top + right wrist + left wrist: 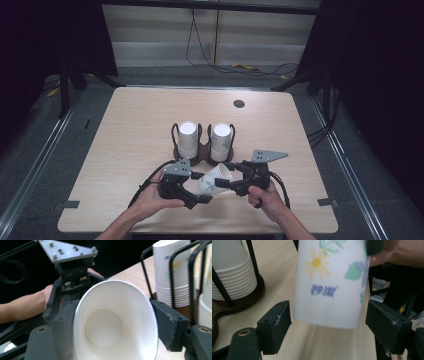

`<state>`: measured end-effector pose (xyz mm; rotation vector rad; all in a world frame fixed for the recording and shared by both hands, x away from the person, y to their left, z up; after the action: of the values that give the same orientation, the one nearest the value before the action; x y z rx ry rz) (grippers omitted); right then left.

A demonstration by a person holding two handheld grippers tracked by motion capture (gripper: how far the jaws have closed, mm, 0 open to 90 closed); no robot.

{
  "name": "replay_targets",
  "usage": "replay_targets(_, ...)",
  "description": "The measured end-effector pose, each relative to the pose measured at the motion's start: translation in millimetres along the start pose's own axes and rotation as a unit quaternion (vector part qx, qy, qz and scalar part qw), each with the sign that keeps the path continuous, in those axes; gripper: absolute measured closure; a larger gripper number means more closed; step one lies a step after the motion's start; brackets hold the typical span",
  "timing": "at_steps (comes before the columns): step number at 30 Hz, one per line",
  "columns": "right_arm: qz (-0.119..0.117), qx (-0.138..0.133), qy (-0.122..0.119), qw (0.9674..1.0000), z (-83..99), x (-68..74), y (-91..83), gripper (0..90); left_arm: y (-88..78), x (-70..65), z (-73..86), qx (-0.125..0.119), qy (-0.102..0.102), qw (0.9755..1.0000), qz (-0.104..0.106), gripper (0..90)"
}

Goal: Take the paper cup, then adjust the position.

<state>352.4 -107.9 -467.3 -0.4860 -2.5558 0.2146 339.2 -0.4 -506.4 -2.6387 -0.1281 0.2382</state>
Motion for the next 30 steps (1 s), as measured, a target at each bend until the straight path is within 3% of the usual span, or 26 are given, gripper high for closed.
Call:
replay_targets(4, 0.017, 0.004, -0.005, 0.9998, -2.8, -4.2, -0.9, 28.1, -1.4, 3.5, 5.8, 0.009, 0.002, 0.9999, -0.009, 18.9)
replay_targets(11, 0.068, 0.011, -0.012, 0.9975, -4.4, -13.6, -7.2, 28.6, -6.8, 12.1, 12.0, 0.028, -0.004, 0.9989, -0.037, 20.1)
replay_targets(15, 0.075, 0.008, -0.006, 0.9971, -6.8, -16.8, -11.2, 28.7, -11.2, 15.7, 17.7, 0.041, -0.015, 0.9979, -0.048, 20.0)
replay_targets(19, 0.076, 0.006, 0.003, 0.9971, -10.0, -18.9, -17.8, 28.7, -14.6, 16.9, 21.3, 0.042, -0.015, 0.997, -0.063, 19.8)
replay_targets(22, 0.084, 0.007, 0.005, 0.9964, -10.2, -21.8, -22.1, 28.7, -18.6, 20.8, 25.8, 0.053, -0.029, 0.9955, -0.073, 18.8)
replay_targets(26, 0.112, 0.009, 0.004, 0.9937, -12.0, -32.0, -30.2, 28.8, -23.5, 23.7, 31.5, 0.062, -0.037, 0.9941, -0.08, 18.5)
replay_targets(27, 0.133, 0.017, 0.005, 0.991, -11.1, -39.5, -33.0, 28.9, -25.6, 24.5, 35.5, 0.065, -0.04, 0.9936, -0.084, 18.5)
replay_targets(30, 0.151, 0.022, 0.01, 0.9882, -10.6, -46.3, -35.4, 29.0, -27.7, 26.5, 39.5, 0.067, -0.043, 0.9931, -0.087, 18.5)
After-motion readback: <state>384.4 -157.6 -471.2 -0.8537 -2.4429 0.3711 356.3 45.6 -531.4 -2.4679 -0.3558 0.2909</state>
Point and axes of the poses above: each handheld gripper's, and its own axes: y roughly forward along the jaws, z roughly out of its underside, x roughly to its left, the point moved 9 cm from there along y, roughly forward along the jaws, and after that the axes turned 5 degrees about y, right-handed, at the moved point
